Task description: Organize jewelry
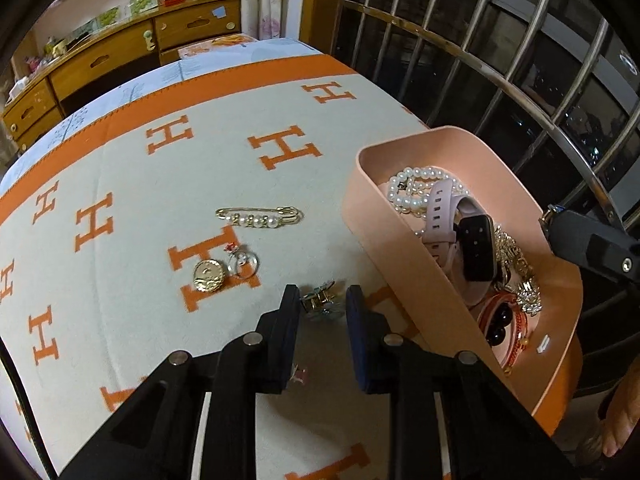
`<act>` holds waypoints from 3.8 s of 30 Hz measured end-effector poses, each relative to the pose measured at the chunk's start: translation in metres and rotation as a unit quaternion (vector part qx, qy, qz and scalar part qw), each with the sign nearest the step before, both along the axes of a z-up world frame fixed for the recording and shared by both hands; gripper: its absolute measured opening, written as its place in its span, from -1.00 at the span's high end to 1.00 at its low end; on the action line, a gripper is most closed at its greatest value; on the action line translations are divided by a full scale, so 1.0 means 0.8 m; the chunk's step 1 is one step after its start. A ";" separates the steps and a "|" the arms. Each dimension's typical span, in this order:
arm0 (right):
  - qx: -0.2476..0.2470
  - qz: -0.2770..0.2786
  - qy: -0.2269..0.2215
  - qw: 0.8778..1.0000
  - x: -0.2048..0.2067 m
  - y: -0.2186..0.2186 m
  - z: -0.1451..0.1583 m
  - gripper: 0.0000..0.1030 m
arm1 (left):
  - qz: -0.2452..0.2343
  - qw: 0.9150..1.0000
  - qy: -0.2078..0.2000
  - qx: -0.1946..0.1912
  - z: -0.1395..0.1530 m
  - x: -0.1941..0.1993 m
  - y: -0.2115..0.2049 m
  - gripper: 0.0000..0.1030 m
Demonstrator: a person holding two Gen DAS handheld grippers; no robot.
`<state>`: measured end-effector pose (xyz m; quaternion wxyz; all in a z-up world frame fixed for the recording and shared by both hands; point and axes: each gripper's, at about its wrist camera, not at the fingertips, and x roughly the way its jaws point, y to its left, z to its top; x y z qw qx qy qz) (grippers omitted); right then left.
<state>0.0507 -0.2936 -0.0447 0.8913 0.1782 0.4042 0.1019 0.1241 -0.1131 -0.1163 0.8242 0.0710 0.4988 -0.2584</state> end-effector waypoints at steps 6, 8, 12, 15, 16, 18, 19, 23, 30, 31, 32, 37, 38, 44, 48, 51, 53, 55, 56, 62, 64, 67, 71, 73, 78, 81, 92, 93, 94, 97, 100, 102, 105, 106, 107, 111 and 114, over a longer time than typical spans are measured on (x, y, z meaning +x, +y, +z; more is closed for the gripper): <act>-0.004 -0.019 -0.003 1.000 -0.011 -0.018 0.003 0.61 | 0.004 0.999 -0.024 -0.031 0.043 -0.019 0.008 0.58; -0.003 -0.026 -0.002 1.000 -0.014 -0.025 0.002 0.61 | -0.006 0.998 -0.033 -0.047 0.062 -0.029 0.005 0.58; 0.002 -0.041 -0.003 0.999 -0.021 -0.038 0.002 0.61 | -0.035 0.996 -0.056 -0.063 0.093 -0.045 -0.013 0.58; 0.004 -0.049 -0.007 0.999 -0.026 -0.043 0.003 0.61 | -0.057 0.994 -0.071 -0.066 0.111 -0.045 -0.034 0.58; 0.005 -0.052 -0.008 0.999 -0.025 -0.045 0.004 0.61 | -0.060 0.993 -0.076 -0.063 0.116 -0.042 -0.042 0.58; 0.004 -0.056 -0.007 0.998 -0.020 -0.048 0.005 0.61 | -0.068 0.993 -0.080 -0.060 0.120 -0.032 -0.056 0.58; 0.003 -0.058 -0.008 0.998 -0.016 -0.050 0.006 0.60 | -0.068 0.993 -0.077 -0.059 0.120 -0.025 -0.063 0.58; -0.008 -0.063 -0.010 0.998 0.004 -0.051 0.008 0.60 | -0.065 0.994 -0.064 -0.057 0.113 0.003 -0.086 0.58; 0.022 -0.073 0.019 0.997 0.035 -0.065 0.002 0.50 | -0.037 0.997 -0.015 -0.060 0.088 0.034 -0.091 0.30; 0.027 -0.075 0.022 0.997 0.037 -0.066 0.001 0.42 | -0.034 0.997 -0.010 -0.065 0.087 0.036 -0.089 0.04; 0.029 -0.077 0.024 0.996 0.038 -0.066 0.002 0.38 | -0.026 0.997 -0.009 -0.072 0.087 0.036 -0.084 -0.13; 0.029 -0.078 0.023 0.996 0.032 -0.064 0.002 0.38 | -0.001 0.996 -0.004 -0.084 0.090 0.035 -0.065 -0.15; 0.027 -0.076 0.021 0.997 0.029 -0.062 0.002 0.38 | 0.004 0.996 -0.005 -0.086 0.091 0.033 -0.061 -0.15; -0.006 -0.055 0.003 0.998 0.008 -0.036 0.010 0.38 | 0.040 0.996 -0.042 -0.061 0.095 0.004 -0.029 -0.21; -0.015 -0.043 0.001 0.999 -0.005 -0.019 0.008 0.38 | 0.076 0.994 -0.045 -0.065 0.094 -0.012 0.005 -0.23; -0.015 -0.034 0.009 0.999 -0.009 -0.010 0.004 0.38 | 0.103 0.991 -0.051 -0.068 0.097 -0.023 0.032 -0.23; -0.016 -0.032 0.013 0.999 -0.011 -0.004 0.003 0.38 | 0.119 0.989 -0.059 -0.066 0.100 -0.030 0.046 -0.24; -0.016 -0.031 0.013 0.999 -0.012 0.002 0.003 0.38 | 0.128 0.987 -0.065 -0.066 0.103 -0.038 0.060 -0.26; -0.016 -0.029 0.014 0.999 -0.012 0.005 0.002 0.38 | 0.133 0.987 -0.069 -0.063 0.104 -0.041 0.066 -0.30; -0.028 -0.007 0.017 0.999 -0.008 0.032 0.002 0.38 | 0.154 0.982 -0.097 -0.048 0.110 -0.051 0.096 -0.33; -0.039 0.001 0.016 0.999 -0.004 0.043 0.005 0.38 | 0.165 0.980 -0.099 -0.046 0.108 -0.050 0.111 -0.34; -0.046 0.016 0.012 0.999 0.005 0.059 0.012 0.38 | 0.180 0.978 -0.103 -0.033 0.103 -0.042 0.131 -0.35; -0.052 0.041 0.008 0.998 0.024 0.076 0.019 0.38 | 0.198 0.975 -0.104 -0.015 0.096 -0.027 0.153 -0.35; -0.057 0.054 0.011 0.997 0.037 0.084 0.021 0.38 | 0.199 0.975 -0.098 -0.011 0.092 -0.019 0.159 -0.35; -0.086 0.107 0.033 0.990 0.085 0.108 0.015 0.38 | 0.199 0.976 -0.086 0.001 0.078 -0.005 0.166 -0.35; -0.103 0.144 0.061 0.982 0.122 0.122 0.004 0.38 | 0.191 0.979 -0.074 0.008 0.066 -0.001 0.165 -0.35; -0.179 0.194 0.170 0.949 0.201 0.169 -0.059 0.38 | 0.149 0.988 -0.030 0.016 0.031 0.020 0.147 -0.35; -0.184 0.195 0.177 0.947 0.203 0.171 -0.063 0.38 | 0.146 0.989 -0.028 0.017 0.030 0.021 0.146 -0.35; -0.189 0.196 0.183 0.945 0.205 0.173 -0.067 0.38 | 0.144 0.989 -0.028 0.019 0.028 0.021 0.143 -0.35; -0.206 0.200 0.188 0.939 0.206 0.179 -0.072 0.39 | 0.136 0.990 -0.023 0.018 0.024 0.022 0.137 -0.35; -0.224 0.203 0.188 0.935 0.204 0.183 -0.073 0.39 | 0.130 0.991 -0.018 0.012 0.022 0.023 0.132 -0.35; -0.235 0.204 0.184 0.932 0.202 0.184 -0.073 0.52 | 0.124 0.992 -0.017 0.011 0.021 0.024 0.127 -0.35; -0.227 0.193 0.187 0.936 0.201 0.175 -0.072 0.77 | 0.103 0.995 -0.012 0.007 0.018 0.025 0.117 -0.35; -0.220 0.191 0.188 0.938 0.201 0.171 -0.071 0.86 | 0.093 0.996 -0.009 0.007 0.016 0.026 0.111 -0.35; -0.208 0.184 0.184 0.943 0.200 0.166 -0.068 0.86 | 0.085 0.996 -0.008 0.010 0.014 0.027 0.106 -0.35; -0.132 0.156 0.172 0.964 0.202 0.144 -0.053 0.86 | 0.049 0.998 -0.005 0.033 -0.001 0.036 0.082 -0.35; -0.090 0.145 0.153 0.973 0.192 0.131 -0.038 0.86 | 0.040 0.998 -0.005 0.047 -0.010 0.041 0.071 -0.35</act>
